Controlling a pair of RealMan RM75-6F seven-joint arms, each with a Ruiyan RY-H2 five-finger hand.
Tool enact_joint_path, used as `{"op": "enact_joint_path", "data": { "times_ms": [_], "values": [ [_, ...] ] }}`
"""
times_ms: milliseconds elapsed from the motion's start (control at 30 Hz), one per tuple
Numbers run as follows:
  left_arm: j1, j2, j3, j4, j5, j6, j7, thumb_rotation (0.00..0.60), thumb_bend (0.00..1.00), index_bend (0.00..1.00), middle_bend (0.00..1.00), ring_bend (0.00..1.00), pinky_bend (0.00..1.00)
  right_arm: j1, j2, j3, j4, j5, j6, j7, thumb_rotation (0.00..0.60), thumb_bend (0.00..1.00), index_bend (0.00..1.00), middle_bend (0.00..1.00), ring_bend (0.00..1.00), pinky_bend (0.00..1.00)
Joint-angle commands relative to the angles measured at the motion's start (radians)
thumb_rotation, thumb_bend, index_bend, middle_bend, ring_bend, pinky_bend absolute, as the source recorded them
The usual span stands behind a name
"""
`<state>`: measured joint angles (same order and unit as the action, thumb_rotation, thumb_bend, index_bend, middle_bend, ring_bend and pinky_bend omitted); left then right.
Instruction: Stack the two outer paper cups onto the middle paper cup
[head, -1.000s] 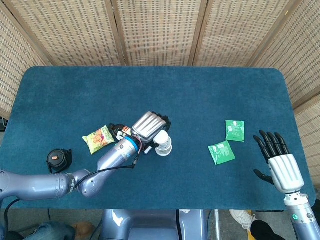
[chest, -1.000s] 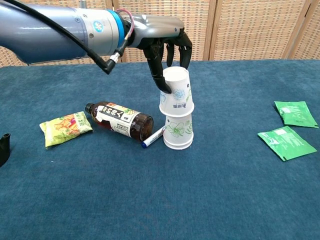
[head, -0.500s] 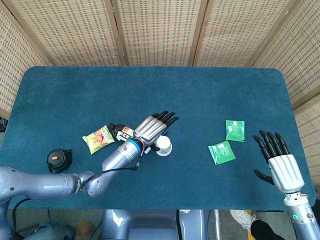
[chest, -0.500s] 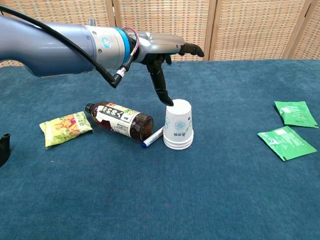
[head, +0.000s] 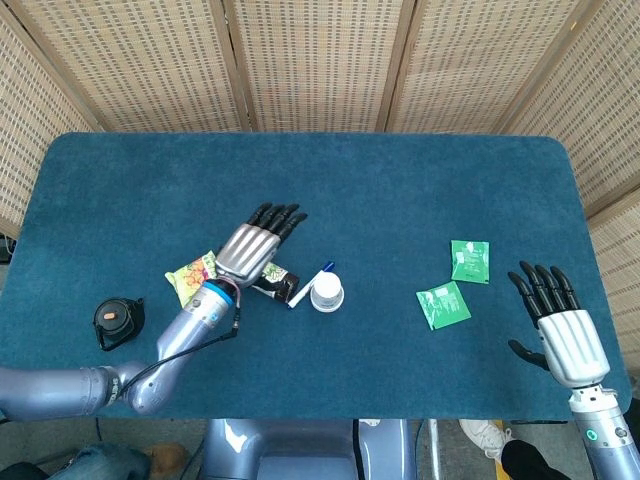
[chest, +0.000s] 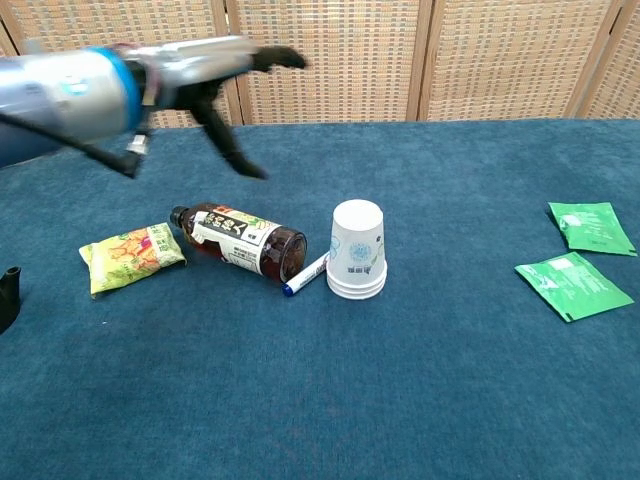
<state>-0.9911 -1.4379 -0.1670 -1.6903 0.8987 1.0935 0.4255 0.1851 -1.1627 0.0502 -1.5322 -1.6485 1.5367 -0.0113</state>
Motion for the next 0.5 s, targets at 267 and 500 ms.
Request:
{"op": "enact_joint_path", "data": {
  "times_ms": [267,500],
  "values": [
    [0.470,0.198,0.271,-0.075,0.240,0.418,-0.218,0.600,0.00,0.00,0.00,0.00,0.00,-0.014,-0.011,0.004,-0.026,0.010,0.012,-0.036,0.600,0.00,0.06,0.00,0.00,0.00],
    [0.667,0.245,0.346,-0.038,0.338,0.574,-0.290,0.600,0.00,0.00,0.00,0.00,0.00,-0.036,0.032,-0.001,-0.131,0.091,-0.038,-0.133,0.600,0.00,0.00,0.00,0.00,0.00]
  ]
}}
